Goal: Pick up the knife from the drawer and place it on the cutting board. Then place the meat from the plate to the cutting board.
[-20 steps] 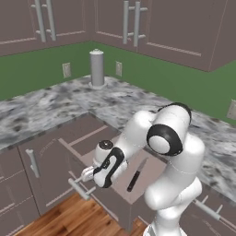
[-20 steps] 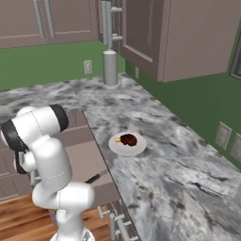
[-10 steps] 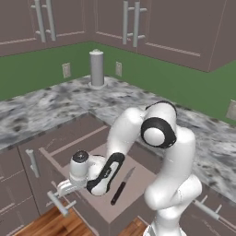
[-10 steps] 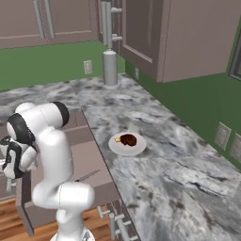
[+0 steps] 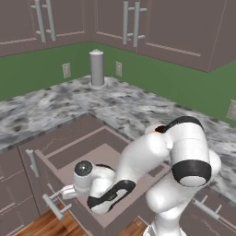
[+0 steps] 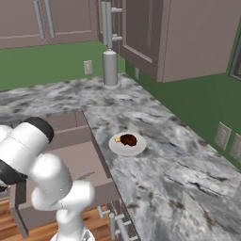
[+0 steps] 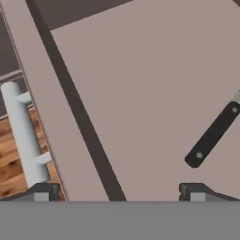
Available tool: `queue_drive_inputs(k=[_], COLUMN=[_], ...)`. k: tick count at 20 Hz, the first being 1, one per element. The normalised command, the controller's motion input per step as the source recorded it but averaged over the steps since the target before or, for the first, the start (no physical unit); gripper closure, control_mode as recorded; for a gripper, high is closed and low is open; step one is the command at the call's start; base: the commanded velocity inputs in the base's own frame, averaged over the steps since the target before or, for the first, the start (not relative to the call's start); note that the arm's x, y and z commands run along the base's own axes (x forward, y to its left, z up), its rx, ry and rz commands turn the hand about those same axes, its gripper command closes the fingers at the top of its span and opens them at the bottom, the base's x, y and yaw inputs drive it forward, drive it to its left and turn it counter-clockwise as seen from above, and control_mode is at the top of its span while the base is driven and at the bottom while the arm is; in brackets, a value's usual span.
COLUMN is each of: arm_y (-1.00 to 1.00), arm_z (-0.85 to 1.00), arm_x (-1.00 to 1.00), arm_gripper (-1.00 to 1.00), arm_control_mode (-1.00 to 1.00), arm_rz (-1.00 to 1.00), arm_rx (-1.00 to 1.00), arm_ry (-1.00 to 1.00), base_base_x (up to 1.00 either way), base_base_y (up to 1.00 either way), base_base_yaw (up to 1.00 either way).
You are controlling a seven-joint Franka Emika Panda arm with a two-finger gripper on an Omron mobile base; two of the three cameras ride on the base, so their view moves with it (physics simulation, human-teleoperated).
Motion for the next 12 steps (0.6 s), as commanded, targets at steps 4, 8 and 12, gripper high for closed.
queue_drive_inputs(k=[4, 8, 12], arm_y=[-0.52, -0.33, -0.36], arm_z=[1.00, 1.00, 1.00], arm_x=[0.10, 0.00, 0.00], arm_gripper=[-1.00, -1.00, -1.00], arm_control_mode=[-1.00, -1.00, -1.00], arm_rz=[-0.10, -0.01, 0.00], arm_rx=[0.00, 0.03, 0.04], arm_ry=[0.06, 0.09, 0.12], base_base_x=[0.00, 0.00, 0.00], base_base_y=[0.00, 0.00, 0.00], base_base_yaw=[0.00, 0.00, 0.00])
